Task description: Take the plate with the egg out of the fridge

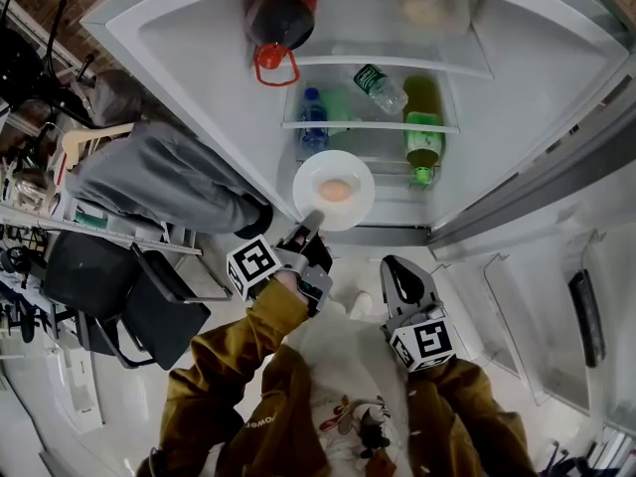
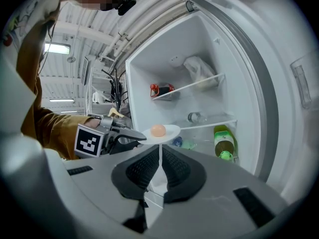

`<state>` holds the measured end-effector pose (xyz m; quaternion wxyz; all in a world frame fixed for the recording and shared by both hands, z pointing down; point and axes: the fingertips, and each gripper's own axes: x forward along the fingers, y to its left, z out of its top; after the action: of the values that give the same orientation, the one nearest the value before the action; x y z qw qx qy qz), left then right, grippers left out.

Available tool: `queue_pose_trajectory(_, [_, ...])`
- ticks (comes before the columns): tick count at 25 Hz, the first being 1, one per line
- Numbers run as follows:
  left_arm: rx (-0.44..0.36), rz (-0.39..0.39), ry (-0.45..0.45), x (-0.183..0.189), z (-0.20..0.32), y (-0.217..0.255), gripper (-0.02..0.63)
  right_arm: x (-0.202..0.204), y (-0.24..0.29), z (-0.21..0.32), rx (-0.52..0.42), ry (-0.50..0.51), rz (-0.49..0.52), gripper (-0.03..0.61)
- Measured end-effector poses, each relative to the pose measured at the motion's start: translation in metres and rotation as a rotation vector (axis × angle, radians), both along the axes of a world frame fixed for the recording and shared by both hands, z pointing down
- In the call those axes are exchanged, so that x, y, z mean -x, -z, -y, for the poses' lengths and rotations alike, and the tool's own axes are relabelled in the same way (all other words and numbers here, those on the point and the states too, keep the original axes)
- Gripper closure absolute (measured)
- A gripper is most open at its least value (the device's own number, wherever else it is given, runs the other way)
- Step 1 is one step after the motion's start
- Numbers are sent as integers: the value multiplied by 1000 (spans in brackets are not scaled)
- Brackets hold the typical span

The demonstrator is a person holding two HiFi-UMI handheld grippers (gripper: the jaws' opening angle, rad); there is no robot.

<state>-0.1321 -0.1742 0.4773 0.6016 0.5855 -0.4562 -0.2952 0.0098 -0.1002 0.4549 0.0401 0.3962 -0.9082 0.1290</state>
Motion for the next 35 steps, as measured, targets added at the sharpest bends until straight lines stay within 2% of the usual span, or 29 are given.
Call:
queue_pose_trajectory(4, [27, 12, -10, 4, -16, -5, 595, 1, 1, -2, -2, -1, -3, 572])
queue_pose_trajectory(13, [13, -42, -8, -1, -36, 5, 595, 1, 1, -4, -4, -6, -4, 572])
queue_pose_trajectory(18, [14, -33, -19, -2, -46, 9, 595, 0, 1, -4, -10, -11, -6, 572])
queue_pose_trajectory(24, [6, -72, -16, -8, -55, 13, 595, 1, 1, -4, -4, -15, -2, 572])
queue_pose_trajectory(35, [32, -78, 5, -12, -76, 4, 595, 3, 1, -4, -3, -12, 8, 572])
